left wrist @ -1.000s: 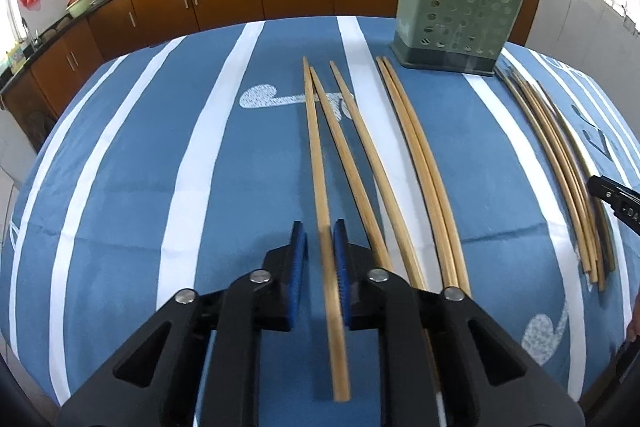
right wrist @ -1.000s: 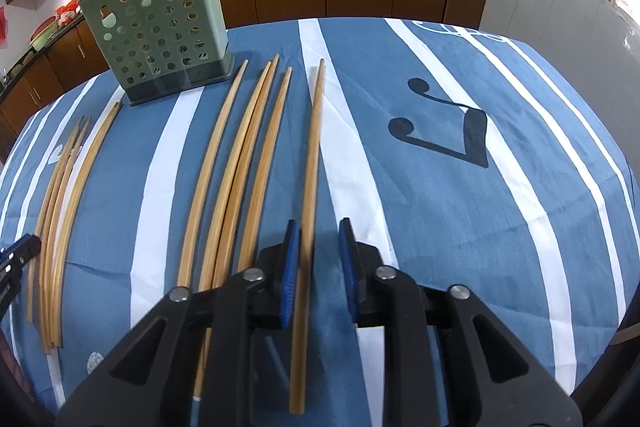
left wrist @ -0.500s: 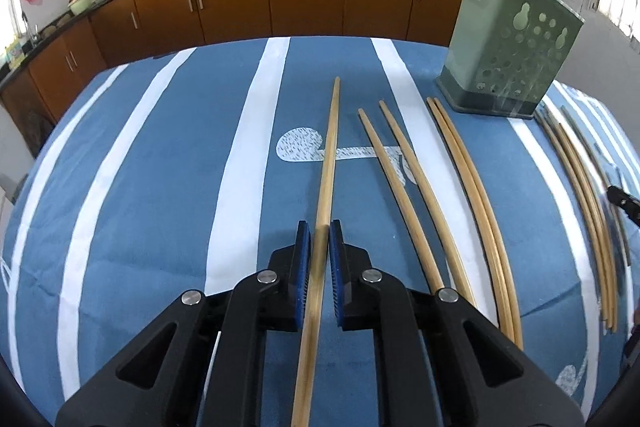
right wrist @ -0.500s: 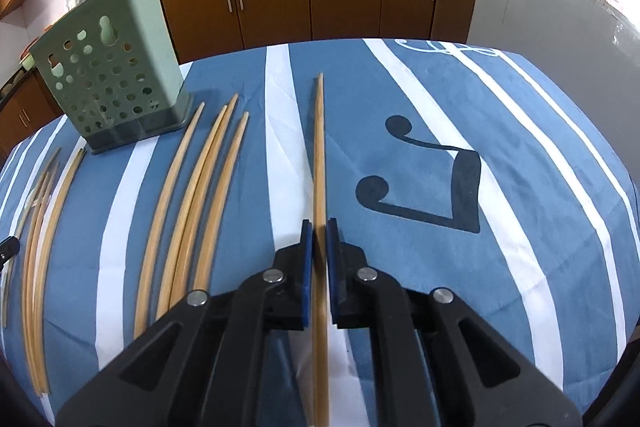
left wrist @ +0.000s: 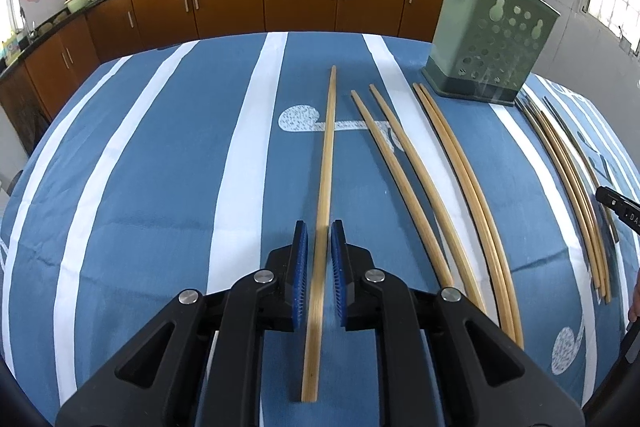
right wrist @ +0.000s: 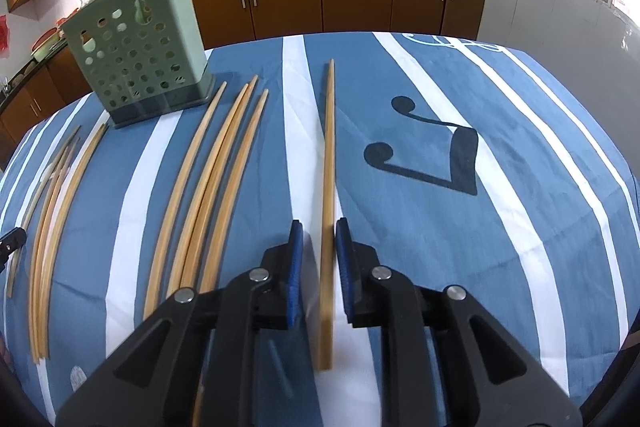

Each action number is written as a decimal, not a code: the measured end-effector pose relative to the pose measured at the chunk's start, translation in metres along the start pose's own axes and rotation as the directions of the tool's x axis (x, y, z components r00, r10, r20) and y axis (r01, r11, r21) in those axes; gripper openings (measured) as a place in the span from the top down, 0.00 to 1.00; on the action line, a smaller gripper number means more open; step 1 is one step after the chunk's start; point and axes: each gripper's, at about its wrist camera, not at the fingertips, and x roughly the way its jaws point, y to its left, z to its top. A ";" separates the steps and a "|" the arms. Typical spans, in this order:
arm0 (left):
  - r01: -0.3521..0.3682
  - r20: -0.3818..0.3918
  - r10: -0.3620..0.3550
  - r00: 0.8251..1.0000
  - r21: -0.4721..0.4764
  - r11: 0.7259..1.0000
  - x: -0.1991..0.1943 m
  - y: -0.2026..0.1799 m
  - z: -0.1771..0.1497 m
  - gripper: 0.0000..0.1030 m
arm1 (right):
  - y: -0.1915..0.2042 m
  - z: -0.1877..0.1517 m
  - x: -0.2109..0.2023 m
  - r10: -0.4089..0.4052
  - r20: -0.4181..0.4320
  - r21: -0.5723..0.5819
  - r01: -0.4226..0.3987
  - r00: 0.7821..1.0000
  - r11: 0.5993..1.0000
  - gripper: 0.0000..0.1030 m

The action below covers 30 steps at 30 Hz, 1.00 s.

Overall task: Organize utensils
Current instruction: 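Close the left tool on one chopstick while the right tool closes on another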

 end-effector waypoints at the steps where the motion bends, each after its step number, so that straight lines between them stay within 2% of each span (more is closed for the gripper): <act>1: -0.001 0.000 0.001 1.000 0.001 1.000 -0.001 0.000 -0.001 0.87 | 0.001 -0.001 -0.001 -0.003 0.002 -0.004 0.003 1.000 1.000 0.86; 4: -0.003 0.000 0.003 1.000 -0.002 1.000 -0.002 0.000 -0.003 0.88 | 0.000 -0.002 -0.001 0.004 0.002 0.001 -0.004 1.000 1.000 0.91; 6: -0.009 -0.001 0.009 1.000 -0.002 1.000 -0.003 0.000 -0.004 0.92 | -0.002 -0.001 -0.001 0.012 -0.004 0.009 -0.012 1.000 1.000 0.92; 12: -0.001 -0.002 0.000 1.000 -0.014 1.000 -0.011 0.004 -0.004 0.93 | -0.008 0.002 -0.018 0.042 0.031 0.030 -0.043 0.999 0.999 0.92; 21: 0.009 0.102 -0.005 0.995 -0.035 0.999 -0.047 0.009 0.010 0.93 | -0.014 0.013 -0.049 0.061 0.120 0.046 -0.067 0.991 0.997 0.92; 30: 0.015 0.214 -0.003 0.977 -0.057 0.998 -0.079 0.010 0.027 0.93 | -0.016 0.024 -0.076 0.071 0.213 0.064 -0.086 0.975 0.994 0.92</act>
